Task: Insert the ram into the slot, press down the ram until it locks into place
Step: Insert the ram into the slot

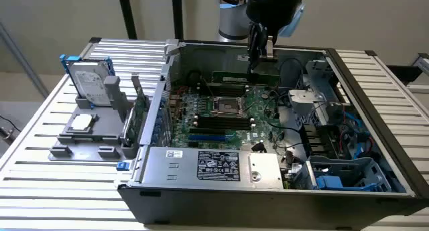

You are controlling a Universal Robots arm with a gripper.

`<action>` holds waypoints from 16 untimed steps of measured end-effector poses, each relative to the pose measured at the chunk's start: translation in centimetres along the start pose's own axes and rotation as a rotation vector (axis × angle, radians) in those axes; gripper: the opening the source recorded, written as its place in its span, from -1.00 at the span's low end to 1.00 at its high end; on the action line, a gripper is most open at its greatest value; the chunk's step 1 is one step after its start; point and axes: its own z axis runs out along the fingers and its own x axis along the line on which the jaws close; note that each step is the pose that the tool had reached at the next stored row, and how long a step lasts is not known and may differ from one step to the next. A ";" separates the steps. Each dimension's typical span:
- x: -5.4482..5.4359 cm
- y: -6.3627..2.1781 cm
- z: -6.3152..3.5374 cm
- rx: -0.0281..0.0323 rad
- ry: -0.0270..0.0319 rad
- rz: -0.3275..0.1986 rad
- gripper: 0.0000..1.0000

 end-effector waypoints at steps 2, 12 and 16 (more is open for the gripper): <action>0.0 0.00 -0.01 0.0000 0.0006 0.000 -0.73; 0.0 0.16 0.13 -0.0001 0.0049 0.000 -0.73; 0.0 1.22 0.87 -0.0001 0.0062 0.000 -0.73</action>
